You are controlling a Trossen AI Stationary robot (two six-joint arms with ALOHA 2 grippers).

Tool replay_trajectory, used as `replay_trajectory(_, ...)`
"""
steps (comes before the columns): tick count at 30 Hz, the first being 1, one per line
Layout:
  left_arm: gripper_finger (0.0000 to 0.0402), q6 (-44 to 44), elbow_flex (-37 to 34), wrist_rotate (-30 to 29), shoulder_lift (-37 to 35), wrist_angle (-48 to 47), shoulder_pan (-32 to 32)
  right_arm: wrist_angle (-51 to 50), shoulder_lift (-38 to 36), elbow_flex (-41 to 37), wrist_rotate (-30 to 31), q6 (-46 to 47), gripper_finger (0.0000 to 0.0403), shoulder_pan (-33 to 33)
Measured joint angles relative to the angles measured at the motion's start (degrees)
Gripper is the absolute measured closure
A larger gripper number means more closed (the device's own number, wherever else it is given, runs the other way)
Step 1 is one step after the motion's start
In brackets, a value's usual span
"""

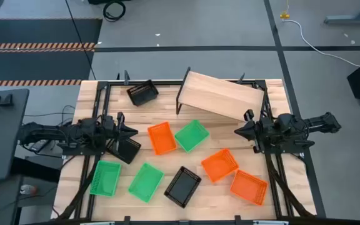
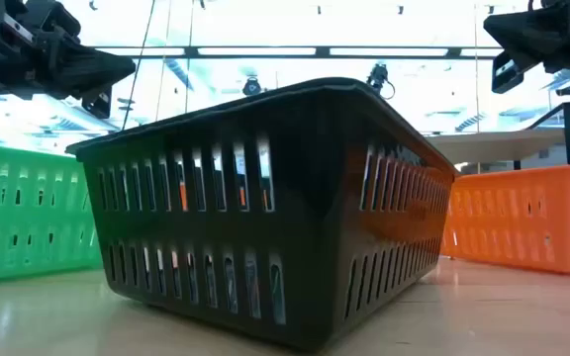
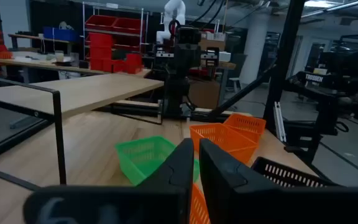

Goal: Stack baskets on shelf by color

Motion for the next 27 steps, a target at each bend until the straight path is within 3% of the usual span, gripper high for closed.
replay_trajectory(27,0.0373,0.0,0.0,0.0,0.0,0.0,0.0,0.0,0.0,0.0,0.0,0.0,0.0386,0.0)
